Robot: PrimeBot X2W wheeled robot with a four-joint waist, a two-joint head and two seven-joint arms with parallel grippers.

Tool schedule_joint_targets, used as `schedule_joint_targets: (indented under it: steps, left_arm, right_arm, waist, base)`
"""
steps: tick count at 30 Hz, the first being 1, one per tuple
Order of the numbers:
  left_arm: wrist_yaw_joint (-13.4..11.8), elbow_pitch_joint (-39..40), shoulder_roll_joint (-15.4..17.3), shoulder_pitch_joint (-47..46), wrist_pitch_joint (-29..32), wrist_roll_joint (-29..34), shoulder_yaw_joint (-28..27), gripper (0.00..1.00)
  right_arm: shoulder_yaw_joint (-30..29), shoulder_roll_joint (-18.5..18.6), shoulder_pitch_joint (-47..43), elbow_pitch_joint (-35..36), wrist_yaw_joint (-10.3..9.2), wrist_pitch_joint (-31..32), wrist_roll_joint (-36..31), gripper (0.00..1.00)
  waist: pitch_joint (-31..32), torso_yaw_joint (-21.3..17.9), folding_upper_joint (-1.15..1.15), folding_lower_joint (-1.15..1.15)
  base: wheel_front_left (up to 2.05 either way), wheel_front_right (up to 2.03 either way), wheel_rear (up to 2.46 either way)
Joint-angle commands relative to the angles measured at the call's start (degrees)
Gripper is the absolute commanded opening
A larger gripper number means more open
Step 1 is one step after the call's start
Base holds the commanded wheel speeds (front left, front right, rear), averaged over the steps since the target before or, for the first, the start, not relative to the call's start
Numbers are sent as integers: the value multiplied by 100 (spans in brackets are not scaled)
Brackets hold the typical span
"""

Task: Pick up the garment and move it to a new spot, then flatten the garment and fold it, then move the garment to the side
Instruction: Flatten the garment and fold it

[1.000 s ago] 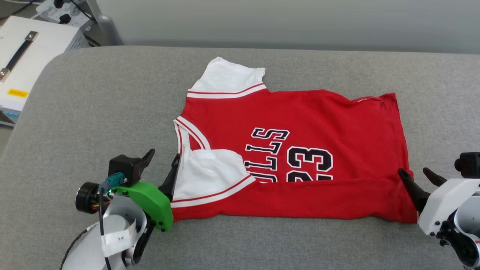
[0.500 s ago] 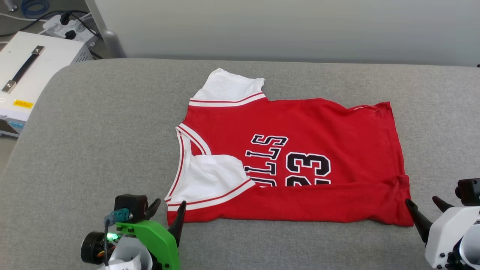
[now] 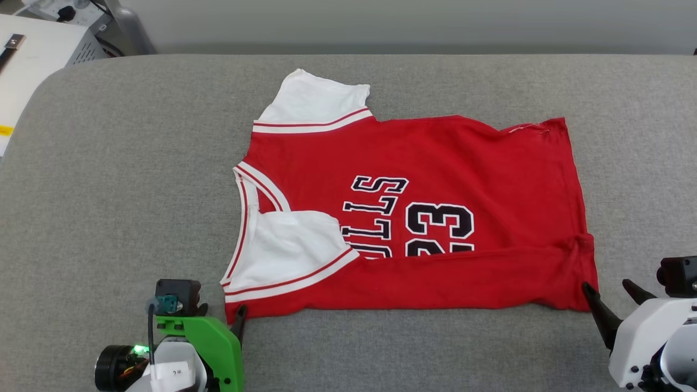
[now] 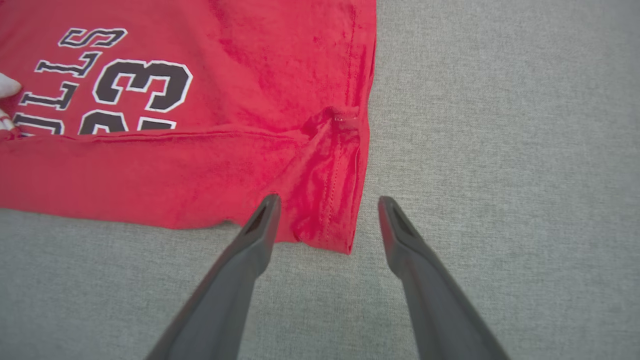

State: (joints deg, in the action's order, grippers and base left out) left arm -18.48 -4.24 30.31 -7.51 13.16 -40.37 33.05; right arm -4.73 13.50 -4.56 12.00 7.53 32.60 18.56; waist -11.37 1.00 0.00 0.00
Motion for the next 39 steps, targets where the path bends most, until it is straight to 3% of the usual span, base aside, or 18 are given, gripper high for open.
schedule_joint_targets:
  steps: [1,9,10,11,12,20,33,39]
  left_arm:
    - [-50,-55,33,-120,15,54,-9,100]
    - [99,-422,-19,-113,301,-117,127,100]
    - [156,-468,-20,-95,360,-156,163,68]
    - [200,-487,-27,-85,411,-186,196,27]
    - [235,-485,-34,-82,431,-204,218,0]
    - [392,-187,-56,-82,225,-300,154,0]
    - [410,1341,174,-43,102,-340,-20,0]
    - [459,1458,154,-20,70,-337,40,0]
  right_arm:
    - [10,-8,53,35,-4,-6,-50,100]
    - [17,31,144,10,-4,-95,-68,100]
    - [19,37,145,2,-4,-102,-69,100]
    - [22,43,146,-11,-4,-109,-70,100]
    - [21,50,145,-22,-4,-113,-71,100]
    - [20,403,67,-177,-4,-33,-305,100]
    - [-92,224,320,-766,-4,441,-353,100]
    - [-328,-115,515,-1124,-4,554,-581,100]
  waist:
    - [-138,-88,0,0]
    - [-318,-218,0,0]
    - [-323,-227,0,0]
    - [-323,-233,0,0]
    - [-316,-232,0,0]
    - [-100,-24,0,0]
    - [-7,460,0,0]
    - [-169,552,0,0]
  base:
    - [0,0,0]
    - [0,0,0]
    - [0,0,0]
    - [0,0,0]
    - [0,0,0]
    - [0,0,0]
    - [0,0,0]
    - [0,0,0]
